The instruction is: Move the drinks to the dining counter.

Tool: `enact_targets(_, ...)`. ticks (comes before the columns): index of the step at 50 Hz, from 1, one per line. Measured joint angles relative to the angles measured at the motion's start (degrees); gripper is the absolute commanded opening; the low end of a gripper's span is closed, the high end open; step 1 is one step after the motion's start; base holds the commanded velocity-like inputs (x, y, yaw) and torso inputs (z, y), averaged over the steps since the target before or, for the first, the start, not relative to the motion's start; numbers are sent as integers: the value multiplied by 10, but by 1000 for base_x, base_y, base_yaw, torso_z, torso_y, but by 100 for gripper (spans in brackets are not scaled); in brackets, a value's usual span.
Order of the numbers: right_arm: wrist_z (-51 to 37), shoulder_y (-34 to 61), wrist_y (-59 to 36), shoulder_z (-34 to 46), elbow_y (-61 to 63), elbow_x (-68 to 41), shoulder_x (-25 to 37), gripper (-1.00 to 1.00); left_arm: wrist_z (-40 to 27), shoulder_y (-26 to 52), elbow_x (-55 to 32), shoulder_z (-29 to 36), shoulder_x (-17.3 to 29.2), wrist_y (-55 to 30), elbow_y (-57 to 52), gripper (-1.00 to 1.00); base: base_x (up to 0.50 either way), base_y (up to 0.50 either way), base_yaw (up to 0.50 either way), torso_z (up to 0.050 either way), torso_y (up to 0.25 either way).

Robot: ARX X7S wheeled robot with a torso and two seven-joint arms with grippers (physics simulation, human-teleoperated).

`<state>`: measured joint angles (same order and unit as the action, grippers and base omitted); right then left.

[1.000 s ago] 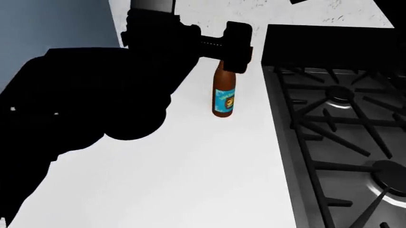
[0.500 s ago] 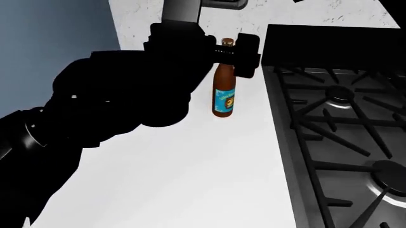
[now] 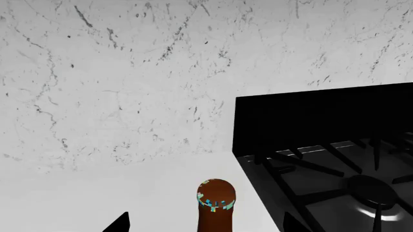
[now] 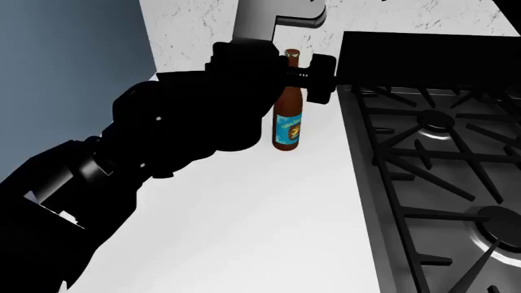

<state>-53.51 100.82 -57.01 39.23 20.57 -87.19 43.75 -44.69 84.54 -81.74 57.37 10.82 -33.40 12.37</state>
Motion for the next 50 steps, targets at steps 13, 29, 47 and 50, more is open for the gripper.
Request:
enact_targets(13,0,1,0,0,0,-1,0,100,37,-8,28,11,-32,30,68,100,0,0,0,0,0)
enact_targets(29,1,3,0,0,1,-2,-1,100,61,-15,45,22,-56,50,132,100,0,0,0,0,0)
enact_targets(47,4,5,2,-1,1,0,-2,100,72,-21,47,34,-62,50,137,-100,0,0,0,0,0)
enact_targets(50,3,6,2,-1,1,-1,-2,100,74,-22,46,36,-62,50,134,-100,0,0,0,0,0)
